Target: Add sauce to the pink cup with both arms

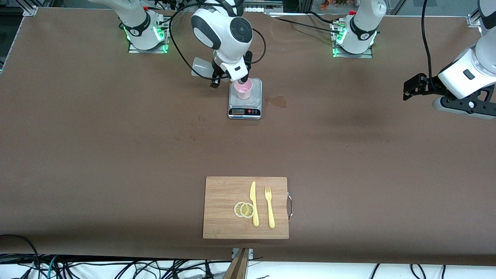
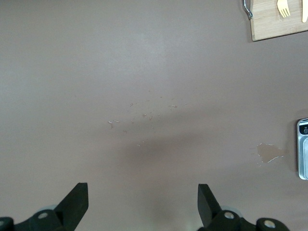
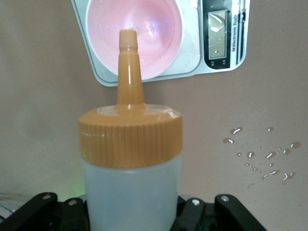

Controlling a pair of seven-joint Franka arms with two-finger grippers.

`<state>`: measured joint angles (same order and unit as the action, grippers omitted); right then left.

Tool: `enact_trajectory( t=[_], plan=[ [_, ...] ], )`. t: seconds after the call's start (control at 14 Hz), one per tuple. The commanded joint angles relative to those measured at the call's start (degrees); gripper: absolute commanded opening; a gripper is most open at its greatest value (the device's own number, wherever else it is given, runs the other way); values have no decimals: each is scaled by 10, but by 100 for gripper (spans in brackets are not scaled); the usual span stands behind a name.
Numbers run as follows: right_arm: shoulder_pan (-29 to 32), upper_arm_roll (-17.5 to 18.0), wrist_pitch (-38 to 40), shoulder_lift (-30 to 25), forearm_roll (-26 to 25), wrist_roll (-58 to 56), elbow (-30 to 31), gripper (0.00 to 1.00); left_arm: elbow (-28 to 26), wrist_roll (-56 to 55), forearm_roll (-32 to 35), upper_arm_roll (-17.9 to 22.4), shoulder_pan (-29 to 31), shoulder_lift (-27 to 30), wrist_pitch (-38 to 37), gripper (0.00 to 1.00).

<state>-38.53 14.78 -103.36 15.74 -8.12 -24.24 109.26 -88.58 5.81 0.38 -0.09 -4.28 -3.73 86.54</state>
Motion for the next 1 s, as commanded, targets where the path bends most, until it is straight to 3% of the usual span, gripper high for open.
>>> enact_trajectory(
  t=[0.0,0.21,0.5,0.72,0.93],
  plan=[
    [24,0,25,-40,36,-52,-10,1,18,1,-13,-1,5,-8,-14,100],
    [83,-4,45,-69,92,-139,-32,2,18,1,-13,-1,5,-8,-14,100],
    [163,-45,44,-88,188,-292,-48,2,18,2,-13,-1,5,-8,-14,100],
    [196,-122,44,-84,279,-429,-61,2,18,1,-13,-2,4,-8,-14,100],
    [253,-170,54,-63,377,-591,-62,2,17,1,-13,-2,4,-8,-14,100]
  ],
)
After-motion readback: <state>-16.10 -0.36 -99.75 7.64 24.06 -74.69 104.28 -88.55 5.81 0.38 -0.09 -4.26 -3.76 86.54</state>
